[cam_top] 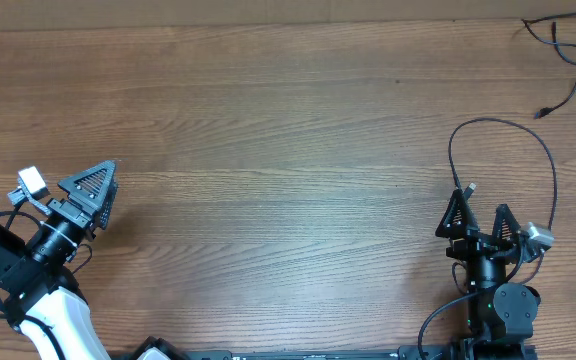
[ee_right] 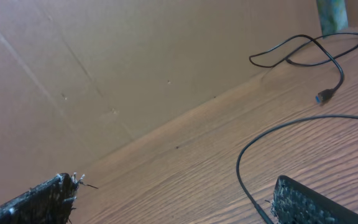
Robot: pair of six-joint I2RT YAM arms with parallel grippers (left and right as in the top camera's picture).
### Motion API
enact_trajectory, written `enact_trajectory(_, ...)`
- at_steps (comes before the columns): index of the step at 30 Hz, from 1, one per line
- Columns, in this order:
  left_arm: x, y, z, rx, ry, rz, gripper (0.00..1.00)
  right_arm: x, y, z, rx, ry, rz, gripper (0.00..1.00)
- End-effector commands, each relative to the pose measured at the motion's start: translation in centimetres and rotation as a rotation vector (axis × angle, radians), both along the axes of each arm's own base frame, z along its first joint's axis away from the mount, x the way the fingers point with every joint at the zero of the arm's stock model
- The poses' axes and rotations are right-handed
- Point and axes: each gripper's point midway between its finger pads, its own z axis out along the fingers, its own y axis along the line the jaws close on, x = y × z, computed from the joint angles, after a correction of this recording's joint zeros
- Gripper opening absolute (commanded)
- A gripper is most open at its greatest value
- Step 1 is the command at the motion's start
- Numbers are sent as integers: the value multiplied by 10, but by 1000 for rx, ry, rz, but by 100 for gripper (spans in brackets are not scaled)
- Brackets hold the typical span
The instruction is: Untangle cables
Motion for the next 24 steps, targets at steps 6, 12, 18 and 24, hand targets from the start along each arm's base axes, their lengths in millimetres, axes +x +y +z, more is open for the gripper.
enact_trajectory(6,0,0,8,32,-32,-12,100,0,4,-3,-182,21,18,100)
enact_trajectory(12,0,0,8,32,-32,-12,100,1,18,-5,-479,41,90,100)
enact_trajectory(18,0,0,8,32,-32,-12,100,1,21,-4,-471,36,103,100)
enact_trajectory(24,0,0,8,32,-32,-12,100,1,21,-4,-471,35,103,100)
